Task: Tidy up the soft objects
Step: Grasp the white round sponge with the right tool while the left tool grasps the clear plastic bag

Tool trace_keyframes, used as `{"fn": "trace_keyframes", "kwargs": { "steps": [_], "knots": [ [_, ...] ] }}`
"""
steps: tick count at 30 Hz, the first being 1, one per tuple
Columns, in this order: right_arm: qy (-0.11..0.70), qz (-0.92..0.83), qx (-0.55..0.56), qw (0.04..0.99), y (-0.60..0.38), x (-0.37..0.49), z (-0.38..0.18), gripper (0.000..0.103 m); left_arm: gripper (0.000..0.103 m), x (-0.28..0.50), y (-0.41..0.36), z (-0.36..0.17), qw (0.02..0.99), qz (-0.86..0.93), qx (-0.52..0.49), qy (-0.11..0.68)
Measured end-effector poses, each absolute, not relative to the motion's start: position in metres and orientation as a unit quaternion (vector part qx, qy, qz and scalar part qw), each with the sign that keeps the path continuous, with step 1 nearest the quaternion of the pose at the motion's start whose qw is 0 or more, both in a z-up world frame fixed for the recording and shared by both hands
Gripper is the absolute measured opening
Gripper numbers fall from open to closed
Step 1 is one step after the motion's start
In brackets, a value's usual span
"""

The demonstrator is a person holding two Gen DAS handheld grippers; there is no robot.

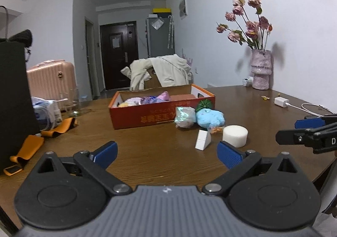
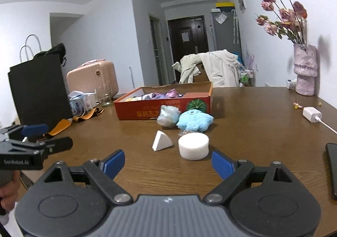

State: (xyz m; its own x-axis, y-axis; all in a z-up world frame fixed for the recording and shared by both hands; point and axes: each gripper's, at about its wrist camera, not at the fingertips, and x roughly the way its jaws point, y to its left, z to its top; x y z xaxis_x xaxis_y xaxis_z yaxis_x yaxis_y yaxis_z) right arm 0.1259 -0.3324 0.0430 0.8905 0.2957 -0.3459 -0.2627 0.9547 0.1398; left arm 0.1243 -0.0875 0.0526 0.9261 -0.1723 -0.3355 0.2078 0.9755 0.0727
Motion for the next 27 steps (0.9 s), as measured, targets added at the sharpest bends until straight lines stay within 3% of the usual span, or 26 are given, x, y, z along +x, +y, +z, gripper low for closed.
{"fn": "trace_keyframes", "kwargs": {
  "steps": [17, 20, 22, 25, 27],
  "knots": [
    [0.249, 0.121, 0.045, 0.960, -0.326, 0.246, 0.020, 0.087, 0.101, 0.283, -0.119, 0.033, 0.968, -0.123, 0.039, 0.213],
    [0.266, 0.114, 0.046, 0.956, -0.325, 0.267, 0.014, 0.082, 0.093, 0.325, -0.135, 0.030, 0.965, -0.145, 0.034, 0.218],
    [0.275, 0.116, 0.050, 0.953, -0.325, 0.278, 0.011, 0.074, 0.082, 0.352, -0.147, 0.027, 0.963, -0.148, 0.038, 0.222],
    [0.285, 0.116, 0.047, 0.950, -0.325, 0.291, 0.007, 0.061, 0.074, 0.386, -0.154, 0.020, 0.957, -0.157, 0.029, 0.241],
    [0.290, 0.116, 0.051, 0.949, -0.326, 0.296, 0.004, 0.058, 0.065, 0.400, -0.155, 0.014, 0.952, -0.167, 0.016, 0.256]
  ]
}}
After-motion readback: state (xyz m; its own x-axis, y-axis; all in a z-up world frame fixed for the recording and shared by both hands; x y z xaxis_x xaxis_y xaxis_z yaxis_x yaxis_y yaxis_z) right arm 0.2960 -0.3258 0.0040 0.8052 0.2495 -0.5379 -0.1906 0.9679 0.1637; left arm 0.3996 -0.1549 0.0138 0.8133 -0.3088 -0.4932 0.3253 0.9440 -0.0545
